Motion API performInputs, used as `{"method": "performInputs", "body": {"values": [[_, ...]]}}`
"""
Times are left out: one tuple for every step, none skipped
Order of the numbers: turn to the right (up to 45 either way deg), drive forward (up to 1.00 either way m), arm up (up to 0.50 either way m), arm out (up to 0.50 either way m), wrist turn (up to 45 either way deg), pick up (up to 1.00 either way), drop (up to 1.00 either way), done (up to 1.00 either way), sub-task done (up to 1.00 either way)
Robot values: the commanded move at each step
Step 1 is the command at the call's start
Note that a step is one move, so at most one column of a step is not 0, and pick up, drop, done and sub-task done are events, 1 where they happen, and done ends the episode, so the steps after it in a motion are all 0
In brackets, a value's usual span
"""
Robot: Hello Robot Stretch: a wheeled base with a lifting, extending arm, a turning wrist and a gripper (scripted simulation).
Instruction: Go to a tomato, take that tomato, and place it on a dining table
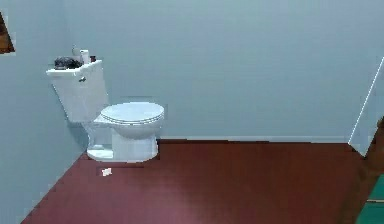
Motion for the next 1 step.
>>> {"method": "performInputs", "body": {"values": [[45.0, 0.00, 0.00, 0.00, 0.0, 0.00, 0.00, 0.00, 0.00]]}}
